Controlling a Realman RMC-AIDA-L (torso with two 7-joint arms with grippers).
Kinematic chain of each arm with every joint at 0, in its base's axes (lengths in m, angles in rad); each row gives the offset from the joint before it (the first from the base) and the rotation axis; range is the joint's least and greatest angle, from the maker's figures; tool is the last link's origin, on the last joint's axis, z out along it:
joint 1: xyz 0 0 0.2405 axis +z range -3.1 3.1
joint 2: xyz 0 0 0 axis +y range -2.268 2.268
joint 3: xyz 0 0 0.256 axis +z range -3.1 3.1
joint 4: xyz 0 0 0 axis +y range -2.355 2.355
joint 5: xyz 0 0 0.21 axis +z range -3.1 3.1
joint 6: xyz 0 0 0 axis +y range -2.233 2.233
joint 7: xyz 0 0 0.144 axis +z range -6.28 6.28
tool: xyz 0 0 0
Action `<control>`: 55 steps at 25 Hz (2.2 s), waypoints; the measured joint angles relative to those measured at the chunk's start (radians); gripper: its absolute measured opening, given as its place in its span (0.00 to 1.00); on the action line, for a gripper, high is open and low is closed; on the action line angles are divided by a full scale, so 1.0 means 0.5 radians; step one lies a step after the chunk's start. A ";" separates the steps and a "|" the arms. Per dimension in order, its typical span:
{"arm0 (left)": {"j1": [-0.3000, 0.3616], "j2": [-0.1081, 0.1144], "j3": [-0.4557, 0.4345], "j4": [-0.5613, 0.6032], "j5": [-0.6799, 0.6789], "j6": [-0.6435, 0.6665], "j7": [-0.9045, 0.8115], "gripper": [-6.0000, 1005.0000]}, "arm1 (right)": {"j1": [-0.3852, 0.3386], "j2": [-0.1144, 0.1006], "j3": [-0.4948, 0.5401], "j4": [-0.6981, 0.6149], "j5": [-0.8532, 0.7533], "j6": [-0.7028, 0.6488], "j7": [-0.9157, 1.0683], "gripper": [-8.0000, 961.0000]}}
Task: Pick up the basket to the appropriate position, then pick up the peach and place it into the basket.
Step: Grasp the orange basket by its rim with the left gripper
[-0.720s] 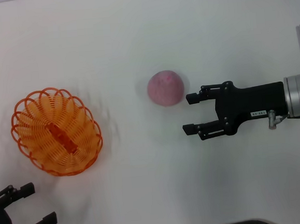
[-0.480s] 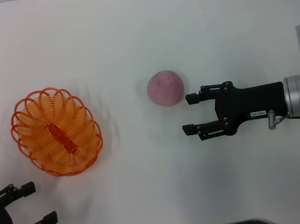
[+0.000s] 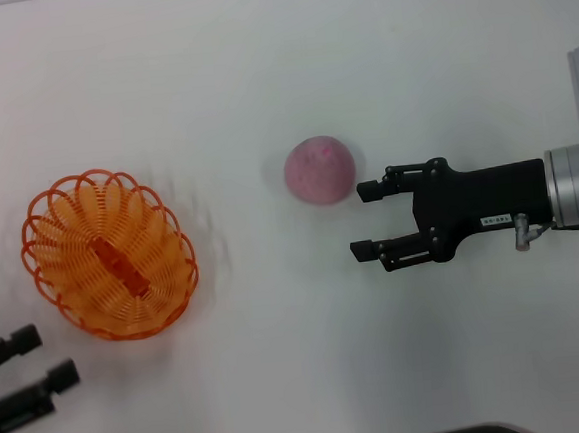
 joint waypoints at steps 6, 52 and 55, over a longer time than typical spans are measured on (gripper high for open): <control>-0.119 0.090 -0.098 -0.001 0.031 0.025 -0.655 0.86 | 0.000 0.001 0.000 -0.001 0.000 0.002 0.003 0.87; -1.239 0.142 1.455 0.354 0.952 -0.830 -1.566 0.80 | 0.037 0.004 -0.032 -0.015 0.000 -0.011 0.080 0.87; -1.319 0.093 1.493 0.273 1.060 -0.901 -1.568 0.79 | 0.038 0.004 -0.033 -0.010 0.000 -0.007 0.080 0.87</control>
